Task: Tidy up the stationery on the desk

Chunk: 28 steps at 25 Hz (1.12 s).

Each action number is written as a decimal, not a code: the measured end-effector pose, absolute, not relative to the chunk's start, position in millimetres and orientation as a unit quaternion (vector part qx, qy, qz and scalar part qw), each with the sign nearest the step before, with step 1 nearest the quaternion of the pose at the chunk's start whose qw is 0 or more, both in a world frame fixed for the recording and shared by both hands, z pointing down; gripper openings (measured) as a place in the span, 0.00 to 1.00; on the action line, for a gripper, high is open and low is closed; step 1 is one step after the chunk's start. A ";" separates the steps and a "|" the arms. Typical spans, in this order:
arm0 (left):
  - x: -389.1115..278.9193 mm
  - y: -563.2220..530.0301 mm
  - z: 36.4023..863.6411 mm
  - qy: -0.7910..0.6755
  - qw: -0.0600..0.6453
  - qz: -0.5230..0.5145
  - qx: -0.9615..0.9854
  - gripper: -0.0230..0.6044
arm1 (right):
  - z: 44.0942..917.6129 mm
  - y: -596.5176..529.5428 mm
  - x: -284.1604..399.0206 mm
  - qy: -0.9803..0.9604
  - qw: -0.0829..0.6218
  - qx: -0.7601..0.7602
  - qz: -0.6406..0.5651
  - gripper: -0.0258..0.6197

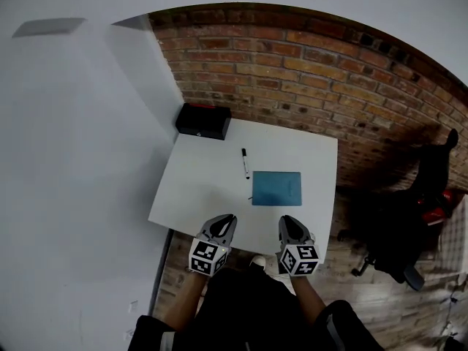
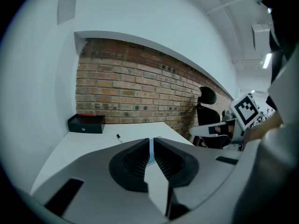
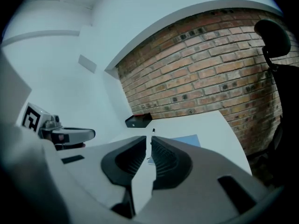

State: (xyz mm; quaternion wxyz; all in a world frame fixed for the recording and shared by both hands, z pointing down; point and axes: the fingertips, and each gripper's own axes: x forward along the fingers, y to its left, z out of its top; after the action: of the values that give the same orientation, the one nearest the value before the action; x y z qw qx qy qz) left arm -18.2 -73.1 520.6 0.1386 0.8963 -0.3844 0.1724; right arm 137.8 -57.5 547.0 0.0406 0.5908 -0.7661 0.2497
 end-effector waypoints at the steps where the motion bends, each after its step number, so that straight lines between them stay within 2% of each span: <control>1: -14.6 -74.7 523.5 -0.376 0.139 0.176 0.899 0.09 | 549.7 -59.7 139.2 -0.765 0.041 0.592 0.253 0.08; 8: 7.2 -101.9 540.4 -0.323 0.125 0.210 0.914 0.09 | 571.1 -59.2 147.7 -0.747 0.051 0.600 0.280 0.08; 11: 18.1 -123.1 548.3 -0.302 0.111 0.222 0.920 0.18 | 578.3 -60.9 151.0 -0.736 0.051 0.609 0.292 0.09; 14: 32.1 -142.5 561.4 -0.267 0.107 0.233 0.929 0.22 | 583.2 -69.3 148.7 -0.724 0.049 0.621 0.298 0.11; 18: 49.0 -165.4 583.4 -0.213 0.103 0.259 0.936 0.30 | 587.9 -84.1 145.6 -0.697 0.048 0.654 0.289 0.17; 28: 99.3 -221.2 625.8 -0.085 0.060 0.318 0.942 0.41 | 621.6 -114.7 152.8 -0.611 0.033 0.720 0.327 0.24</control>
State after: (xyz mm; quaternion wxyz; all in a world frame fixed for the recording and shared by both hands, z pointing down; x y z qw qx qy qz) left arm 99.3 -221.2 625.8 0.0598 0.9425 -0.0855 0.3176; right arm 152.8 -114.7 621.6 0.0333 0.7204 -0.6106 0.3272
